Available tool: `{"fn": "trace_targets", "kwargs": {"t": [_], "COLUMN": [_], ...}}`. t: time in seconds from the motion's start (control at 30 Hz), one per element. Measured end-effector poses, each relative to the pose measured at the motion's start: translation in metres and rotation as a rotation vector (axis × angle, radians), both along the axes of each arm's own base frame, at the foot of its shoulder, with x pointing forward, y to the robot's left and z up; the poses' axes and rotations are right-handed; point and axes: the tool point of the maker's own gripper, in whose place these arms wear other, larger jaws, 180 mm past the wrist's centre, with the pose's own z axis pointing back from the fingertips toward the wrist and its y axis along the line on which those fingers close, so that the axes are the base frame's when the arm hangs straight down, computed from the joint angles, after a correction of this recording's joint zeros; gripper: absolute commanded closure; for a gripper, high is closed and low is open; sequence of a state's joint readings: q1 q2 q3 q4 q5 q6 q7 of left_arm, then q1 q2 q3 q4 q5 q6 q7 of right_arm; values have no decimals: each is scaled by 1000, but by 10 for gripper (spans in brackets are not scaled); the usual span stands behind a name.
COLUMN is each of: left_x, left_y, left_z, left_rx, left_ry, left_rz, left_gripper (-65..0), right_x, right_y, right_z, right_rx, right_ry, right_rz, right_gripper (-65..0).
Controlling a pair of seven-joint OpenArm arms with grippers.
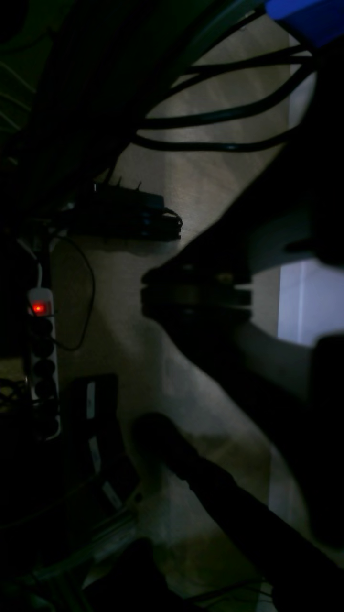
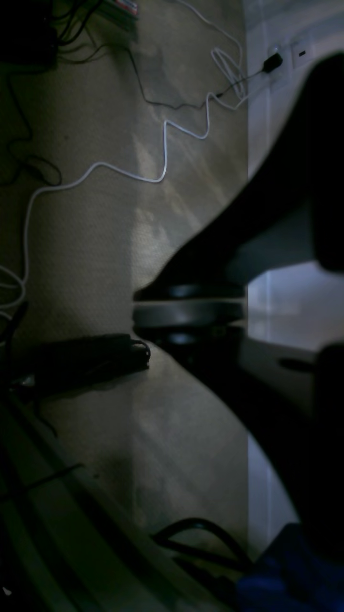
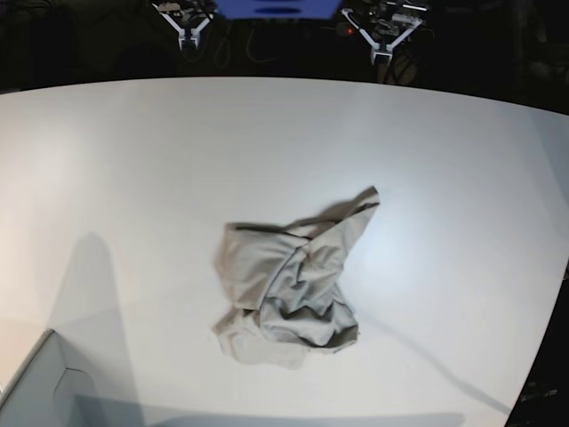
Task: Layout the t-shirt on the table in an organized manner, then fold the t-shirt properly
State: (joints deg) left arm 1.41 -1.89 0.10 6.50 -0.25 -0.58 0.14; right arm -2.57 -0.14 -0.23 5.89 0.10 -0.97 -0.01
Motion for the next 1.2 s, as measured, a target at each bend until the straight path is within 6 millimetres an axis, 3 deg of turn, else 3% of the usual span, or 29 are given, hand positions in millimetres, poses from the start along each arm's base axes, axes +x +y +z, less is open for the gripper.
{"fn": "trace_targets", "kwargs": {"t": [1.2], "left_x": [0], "left_y": [0], "left_z": [0], "left_rx": [0], "left_ry": [0], "left_rz": [0], "left_gripper": [0], "right_x": [2], "right_y": [-10], "right_z": [0], "right_rx": [-11], "right_ry": [-7], "right_rz": [2], "right_gripper": [0]}}
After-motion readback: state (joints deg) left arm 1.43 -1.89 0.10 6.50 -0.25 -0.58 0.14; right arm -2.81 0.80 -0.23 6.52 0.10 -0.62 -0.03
